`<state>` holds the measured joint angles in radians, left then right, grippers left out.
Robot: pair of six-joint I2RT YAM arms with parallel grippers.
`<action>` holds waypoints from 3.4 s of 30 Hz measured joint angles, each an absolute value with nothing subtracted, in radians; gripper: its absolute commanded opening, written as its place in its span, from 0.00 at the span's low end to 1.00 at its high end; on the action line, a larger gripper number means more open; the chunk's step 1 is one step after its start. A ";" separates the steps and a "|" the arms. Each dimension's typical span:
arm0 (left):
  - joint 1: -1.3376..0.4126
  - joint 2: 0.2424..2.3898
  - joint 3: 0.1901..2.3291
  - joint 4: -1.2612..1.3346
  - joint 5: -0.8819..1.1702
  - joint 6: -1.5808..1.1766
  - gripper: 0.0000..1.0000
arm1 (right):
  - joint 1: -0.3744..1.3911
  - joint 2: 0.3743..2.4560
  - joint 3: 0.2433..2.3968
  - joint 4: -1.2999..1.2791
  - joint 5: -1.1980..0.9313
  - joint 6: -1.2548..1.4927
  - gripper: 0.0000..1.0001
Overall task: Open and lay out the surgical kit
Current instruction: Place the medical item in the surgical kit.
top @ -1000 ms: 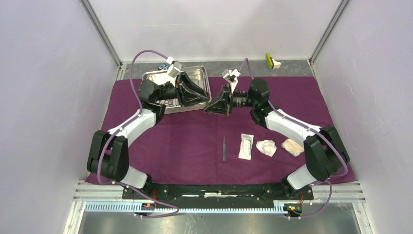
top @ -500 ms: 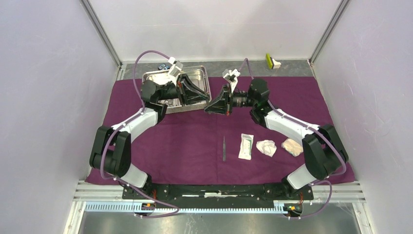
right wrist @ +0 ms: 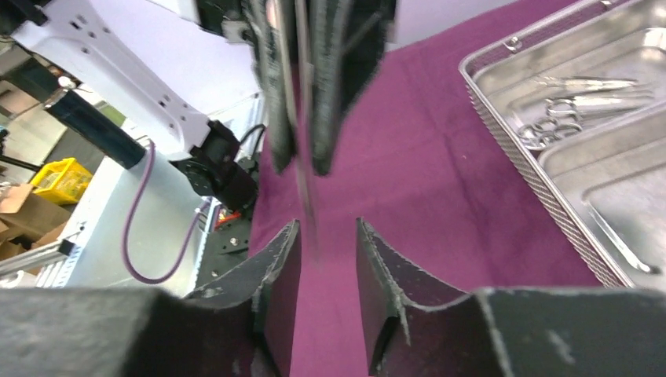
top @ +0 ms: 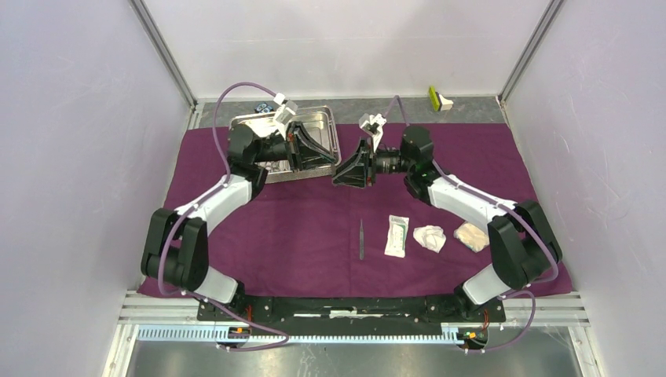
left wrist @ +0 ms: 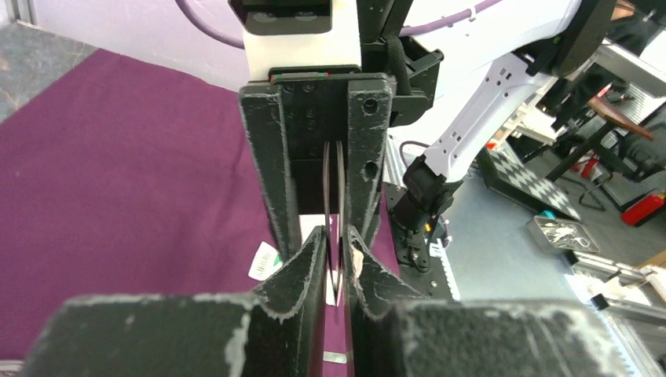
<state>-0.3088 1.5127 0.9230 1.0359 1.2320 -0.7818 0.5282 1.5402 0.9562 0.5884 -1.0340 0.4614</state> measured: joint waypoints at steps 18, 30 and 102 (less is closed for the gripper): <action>-0.298 1.243 1.058 -0.495 0.707 0.130 0.18 | 0.428 1.355 0.956 0.058 -0.820 -0.165 0.54; -0.300 1.115 0.847 -0.649 0.472 0.034 0.10 | 0.362 1.318 0.889 -0.027 -0.722 -0.252 0.54; -0.424 1.415 0.904 -0.574 0.240 -0.598 0.02 | 0.147 1.067 0.682 -0.064 -0.569 -0.405 0.57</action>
<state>-0.4236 1.4155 0.9039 -0.5735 0.2401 -0.5983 0.1474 1.0672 0.6823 -0.0643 -0.5686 -0.4049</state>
